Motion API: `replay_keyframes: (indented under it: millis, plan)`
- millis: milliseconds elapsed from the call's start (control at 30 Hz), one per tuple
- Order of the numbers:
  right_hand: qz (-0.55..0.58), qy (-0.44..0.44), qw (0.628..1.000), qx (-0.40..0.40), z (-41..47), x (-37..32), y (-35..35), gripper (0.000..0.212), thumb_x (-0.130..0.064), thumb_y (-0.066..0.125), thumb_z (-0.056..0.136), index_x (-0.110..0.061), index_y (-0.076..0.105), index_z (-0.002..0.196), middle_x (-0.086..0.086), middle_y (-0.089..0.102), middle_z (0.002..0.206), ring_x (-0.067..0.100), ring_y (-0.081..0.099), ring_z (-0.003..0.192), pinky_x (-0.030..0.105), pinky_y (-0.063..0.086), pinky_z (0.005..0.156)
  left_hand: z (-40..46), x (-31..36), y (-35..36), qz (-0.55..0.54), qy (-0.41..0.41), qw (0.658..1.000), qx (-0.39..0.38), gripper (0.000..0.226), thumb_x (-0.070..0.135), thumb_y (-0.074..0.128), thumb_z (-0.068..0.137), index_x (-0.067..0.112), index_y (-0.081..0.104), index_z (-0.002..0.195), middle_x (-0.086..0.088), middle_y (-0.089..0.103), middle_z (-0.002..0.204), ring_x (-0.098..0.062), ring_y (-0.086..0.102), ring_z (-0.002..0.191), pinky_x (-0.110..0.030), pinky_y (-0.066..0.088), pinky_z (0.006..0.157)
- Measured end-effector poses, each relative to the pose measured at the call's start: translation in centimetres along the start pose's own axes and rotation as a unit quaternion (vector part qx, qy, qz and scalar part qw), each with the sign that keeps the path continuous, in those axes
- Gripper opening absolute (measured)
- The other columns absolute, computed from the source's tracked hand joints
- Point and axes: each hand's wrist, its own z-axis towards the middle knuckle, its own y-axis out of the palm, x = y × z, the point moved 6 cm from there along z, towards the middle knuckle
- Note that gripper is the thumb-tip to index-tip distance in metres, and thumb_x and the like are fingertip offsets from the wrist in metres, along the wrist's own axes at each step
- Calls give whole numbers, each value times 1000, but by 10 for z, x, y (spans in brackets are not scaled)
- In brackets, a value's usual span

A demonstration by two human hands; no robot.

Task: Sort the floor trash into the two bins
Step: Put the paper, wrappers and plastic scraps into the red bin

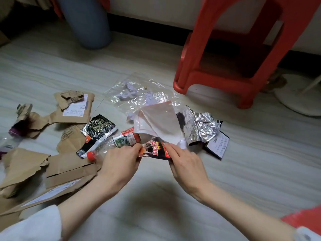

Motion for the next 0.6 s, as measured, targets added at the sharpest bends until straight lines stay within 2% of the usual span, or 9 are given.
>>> replay_keyframes:
  millis: [67, 100, 167, 267, 333, 400, 500, 533, 600]
  plan:
    - [51, 9, 997, -52, -11, -9, 0, 44, -27, 44, 78, -20, 61, 118, -6, 68, 107, 21, 65, 77, 28, 50, 59, -8, -7, 10, -163, -83, 982, -48, 39, 15, 52, 83, 28, 57, 120, -7, 68, 111, -29, 61, 104, -36, 48, 83]
    - [96, 11, 993, -74, -17, -15, 2, 47, -29, 37, 82, -21, 56, 125, -5, 65, 114, 23, 64, 86, 32, 52, 67, -12, -9, 16, -259, -123, 955, -69, 43, 10, 51, 83, 25, 55, 123, -4, 65, 117, -26, 57, 110, -35, 45, 93]
    - [203, 34, 971, -118, -28, -24, 8, 50, -31, 34, 87, -26, 45, 135, -5, 58, 125, 22, 57, 106, 36, 48, 86, -17, -8, 30, -463, -178, 860, -116, 42, 4, 52, 82, 18, 55, 121, 3, 64, 111, -19, 57, 107, -36, 44, 99]
    - [293, 40, 949, -106, -32, -38, 7, 41, -26, 42, 91, -26, 45, 132, -5, 57, 125, 15, 50, 111, 29, 41, 95, -25, 12, 45, -702, -157, 666, -197, 58, 5, 58, 68, 21, 50, 123, -2, 65, 103, -17, 60, 97, -35, 48, 93]
    - [306, 16, 945, -116, -29, -47, 8, 43, -19, 45, 92, -20, 42, 135, -2, 49, 132, 14, 43, 115, 26, 34, 101, -29, 23, 47, -751, -133, 601, -241, 54, 12, 64, 70, 18, 48, 121, -3, 62, 96, -13, 59, 93, -26, 48, 82]
    - [292, -19, 942, -165, -29, -56, 15, 52, -20, 46, 91, -15, 32, 140, 1, 37, 138, 20, 38, 116, 28, 31, 104, -28, 21, 53, -749, -138, 597, -251, 67, 28, 73, 70, 17, 41, 128, -1, 63, 99, -12, 61, 98, -26, 50, 84]
    - [268, -70, 928, -250, -35, -72, 23, 61, -26, 47, 91, -11, 21, 144, 3, 23, 144, 25, 31, 125, 33, 26, 111, -28, 6, 62, -683, -171, 667, -245, 104, 42, 79, 61, 25, 21, 145, -4, 53, 132, -18, 55, 117, -39, 40, 105]
    - [285, -81, 918, -264, -37, -76, 22, 64, -26, 46, 92, -11, 17, 146, 0, 17, 150, 22, 25, 133, 26, 20, 114, -28, 2, 63, -654, -179, 695, -241, 99, 39, 76, 66, 23, 20, 146, -4, 50, 136, -18, 54, 119, -39, 39, 107]
    - [311, -76, 903, -287, -41, -77, 25, 64, -22, 45, 94, -13, 12, 149, -10, 2, 155, 7, 10, 143, 5, 3, 110, -27, -12, 66, -607, -186, 740, -224, 55, 20, 62, 84, 17, 41, 135, -5, 60, 123, -20, 58, 110, -37, 44, 100]
